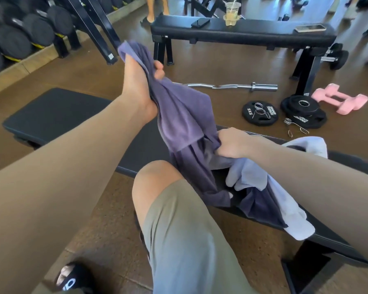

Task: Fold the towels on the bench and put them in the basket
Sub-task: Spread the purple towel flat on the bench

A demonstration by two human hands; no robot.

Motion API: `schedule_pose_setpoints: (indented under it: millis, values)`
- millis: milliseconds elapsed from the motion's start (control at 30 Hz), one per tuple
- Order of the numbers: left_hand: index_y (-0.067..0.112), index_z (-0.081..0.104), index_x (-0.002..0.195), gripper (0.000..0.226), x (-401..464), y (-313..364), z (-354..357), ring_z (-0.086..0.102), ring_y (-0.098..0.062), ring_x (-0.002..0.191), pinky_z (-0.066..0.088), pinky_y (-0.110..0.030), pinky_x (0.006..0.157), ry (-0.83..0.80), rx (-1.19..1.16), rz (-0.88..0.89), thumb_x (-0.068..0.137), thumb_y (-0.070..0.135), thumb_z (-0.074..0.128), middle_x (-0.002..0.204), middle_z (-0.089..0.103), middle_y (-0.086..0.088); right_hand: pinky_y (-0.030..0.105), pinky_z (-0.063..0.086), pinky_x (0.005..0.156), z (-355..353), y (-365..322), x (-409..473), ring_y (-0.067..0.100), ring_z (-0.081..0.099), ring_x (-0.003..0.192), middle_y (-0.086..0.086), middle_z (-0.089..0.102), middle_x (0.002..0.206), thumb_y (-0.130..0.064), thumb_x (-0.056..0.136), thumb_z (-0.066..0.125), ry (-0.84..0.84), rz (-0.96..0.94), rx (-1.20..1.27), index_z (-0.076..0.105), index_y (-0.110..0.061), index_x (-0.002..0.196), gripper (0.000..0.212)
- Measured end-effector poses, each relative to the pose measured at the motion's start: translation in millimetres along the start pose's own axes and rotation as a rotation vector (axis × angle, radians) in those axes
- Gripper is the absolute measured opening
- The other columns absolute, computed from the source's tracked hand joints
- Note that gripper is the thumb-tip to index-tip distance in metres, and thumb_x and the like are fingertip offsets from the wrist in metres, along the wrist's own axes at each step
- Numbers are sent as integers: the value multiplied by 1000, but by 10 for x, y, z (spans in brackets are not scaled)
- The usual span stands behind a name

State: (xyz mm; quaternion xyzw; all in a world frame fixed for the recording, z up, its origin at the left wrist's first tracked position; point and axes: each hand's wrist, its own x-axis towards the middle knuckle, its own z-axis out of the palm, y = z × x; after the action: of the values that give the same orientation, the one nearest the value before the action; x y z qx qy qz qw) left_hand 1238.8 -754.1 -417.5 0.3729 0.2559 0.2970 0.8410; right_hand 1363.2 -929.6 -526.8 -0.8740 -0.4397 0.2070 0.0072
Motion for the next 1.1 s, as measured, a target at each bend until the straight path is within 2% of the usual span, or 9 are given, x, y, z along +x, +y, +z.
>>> schedule_pose_setpoints:
  millis: [133, 300, 400, 533, 633, 733, 867, 1000, 1100]
  values:
    - [15, 57, 87, 51, 169, 308, -101, 53, -23, 74, 46, -33, 74, 249, 13, 176, 95, 64, 45, 81, 57, -5, 36, 45, 74, 9, 46, 27, 32, 59, 90, 7, 64, 104, -22, 87, 53, -24, 115, -167, 52, -18, 93, 7]
    - [14, 56, 75, 42, 212, 403, -225, 52, -15, 55, 48, -27, 71, 354, 42, 214, 99, 47, 49, 54, 54, 3, 47, 39, 102, -25, -186, 40, 34, 46, 127, 8, 46, 137, -26, 83, 66, 82, -31, -39, 34, -30, 148, 72]
    - [16, 49, 71, 38, 117, 322, -213, 42, -12, 45, 38, -24, 59, 323, 39, 205, 99, 41, 49, 48, 48, 6, 45, 49, 87, -6, -322, 80, 32, 57, 109, 2, 59, 112, -26, 75, 68, -26, -129, 136, 57, -22, 117, 43]
    - [16, 56, 79, 34, 126, 475, -244, 52, -13, 56, 46, -27, 66, 383, 119, 282, 94, 47, 55, 63, 55, 4, 45, 53, 78, 133, -361, 100, 29, 58, 88, 0, 51, 88, -30, 79, 61, 18, -139, 29, 55, -21, 77, 11]
    - [8, 66, 107, 36, 201, 758, -348, 57, -14, 63, 49, -26, 63, 447, 146, 394, 98, 41, 53, 74, 59, 1, 36, 46, 72, 112, -422, 50, 29, 59, 85, -2, 57, 87, -31, 82, 56, 16, -76, -101, 61, -24, 76, 11]
    - [3, 64, 122, 40, 199, 952, -421, 57, -12, 64, 47, -21, 57, 429, 231, 466, 102, 34, 49, 76, 59, 0, 34, 43, 87, -67, -547, 78, 27, 62, 96, 3, 70, 99, -12, 86, 54, -36, -61, -238, 74, -19, 99, 26]
    - [13, 55, 88, 22, 71, 914, -407, 53, -11, 66, 46, -23, 65, 278, 545, 471, 99, 30, 48, 75, 54, -1, 40, 52, 95, -441, -944, 166, 24, 61, 113, 2, 66, 121, 6, 83, 48, 156, -131, 390, 66, -19, 122, 50]
    - [18, 63, 97, 22, 66, 837, -521, 61, -9, 86, 53, -30, 90, 86, 1022, 502, 96, 34, 49, 94, 69, 2, 31, 49, 90, -726, -1525, 165, 18, 62, 101, 5, 66, 110, -3, 62, 61, 112, -336, 1080, 57, -12, 127, 66]
    - [14, 63, 105, 23, 38, 840, -673, 62, -17, 98, 51, -34, 94, 3, 1233, 480, 100, 28, 45, 104, 69, -1, 39, 53, 95, -808, -1831, 227, 21, 67, 104, 7, 70, 108, -14, 60, 73, 66, -419, 1165, 57, -12, 124, 66]
